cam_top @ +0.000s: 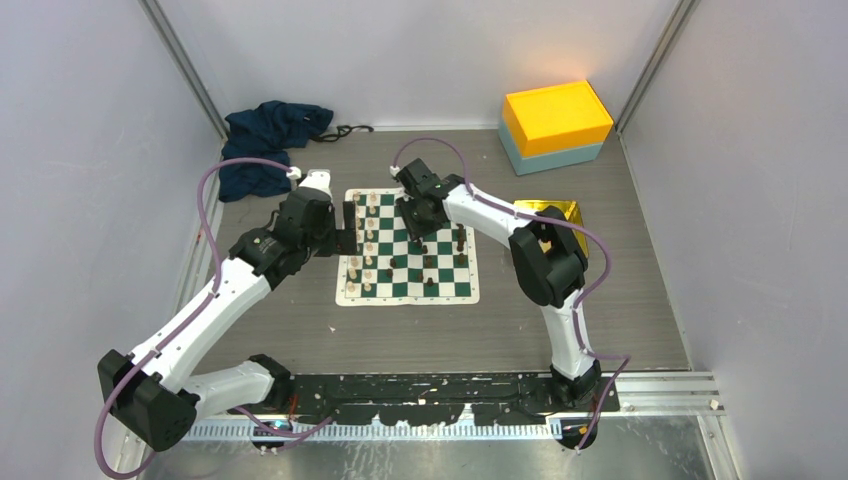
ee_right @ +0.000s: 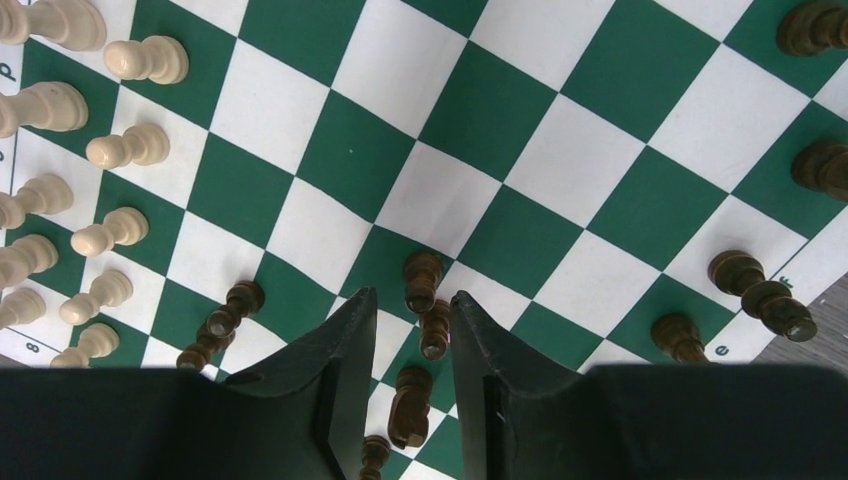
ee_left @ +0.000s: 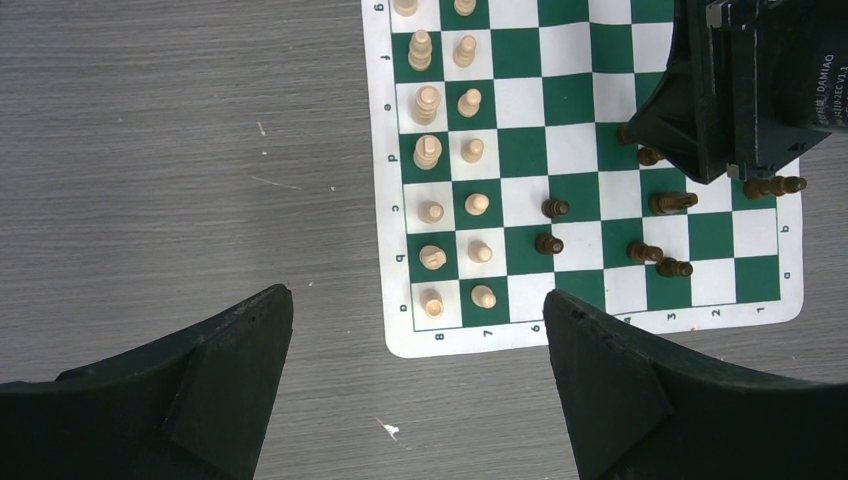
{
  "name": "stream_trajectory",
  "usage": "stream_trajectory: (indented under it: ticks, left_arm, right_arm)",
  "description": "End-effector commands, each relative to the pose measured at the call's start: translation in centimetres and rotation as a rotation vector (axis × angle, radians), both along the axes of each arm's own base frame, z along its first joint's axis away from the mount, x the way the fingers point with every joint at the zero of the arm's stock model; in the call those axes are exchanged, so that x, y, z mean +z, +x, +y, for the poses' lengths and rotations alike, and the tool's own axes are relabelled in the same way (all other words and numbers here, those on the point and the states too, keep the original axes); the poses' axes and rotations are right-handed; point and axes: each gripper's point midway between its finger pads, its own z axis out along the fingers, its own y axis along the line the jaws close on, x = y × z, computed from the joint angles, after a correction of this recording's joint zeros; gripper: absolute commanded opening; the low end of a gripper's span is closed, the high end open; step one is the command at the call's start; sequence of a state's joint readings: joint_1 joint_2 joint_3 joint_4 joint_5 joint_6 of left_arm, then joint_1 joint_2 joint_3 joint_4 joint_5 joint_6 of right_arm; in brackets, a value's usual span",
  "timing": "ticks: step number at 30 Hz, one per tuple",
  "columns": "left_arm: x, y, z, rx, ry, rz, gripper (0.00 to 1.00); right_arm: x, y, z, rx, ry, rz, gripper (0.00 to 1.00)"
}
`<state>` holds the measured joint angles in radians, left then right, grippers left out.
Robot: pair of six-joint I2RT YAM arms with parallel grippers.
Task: Set up the chess pieces on the board
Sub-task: Pick up the chess piece from the chessboard.
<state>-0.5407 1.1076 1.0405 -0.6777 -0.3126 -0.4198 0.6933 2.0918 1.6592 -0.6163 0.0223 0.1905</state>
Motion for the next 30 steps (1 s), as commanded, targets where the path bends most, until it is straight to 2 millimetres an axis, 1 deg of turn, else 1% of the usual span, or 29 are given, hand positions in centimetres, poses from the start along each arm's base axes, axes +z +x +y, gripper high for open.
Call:
stream_trajectory:
  ticks: [1, 8, 16, 21, 26, 30]
  left_arm:
    - [0.6, 0.2, 0.1, 0.013, -0.022, -0.025, 0.96]
    - [0.5, 0.2, 0.0, 0.013, -0.023, -0.023, 0.96]
    - [0.3, 0.2, 0.0, 0.013, -0.023, -0.017, 0.96]
    - [0.2, 0.1, 0.0, 0.013, -0.024, -0.012, 0.96]
    - [0.1, 0.2, -0.1, 0.013, -0.025, -0.012, 0.96]
    - [0.2, 0.1, 0.0, 0.014, -0.027, -0.015, 0.96]
  right_arm:
    - [0.3, 0.9, 0.4, -0.013, 0.034, -0.021, 0.39]
    - [-0.1, 0.5, 0.9, 0.002, 0.059, 0.01, 0.38]
    - [-0.8, 0.2, 0.7, -0.002, 0.053, 0.026, 0.37]
    - [-1.1, 0.1, 0.5, -0.006, 0.053, 0.032, 0.3]
    - [-1.1, 0.1, 0.4, -0.012, 0.051, 0.035, 0.26]
    - [-0.8, 0.3, 0.3, -0.016, 0.05, 0.027, 0.15]
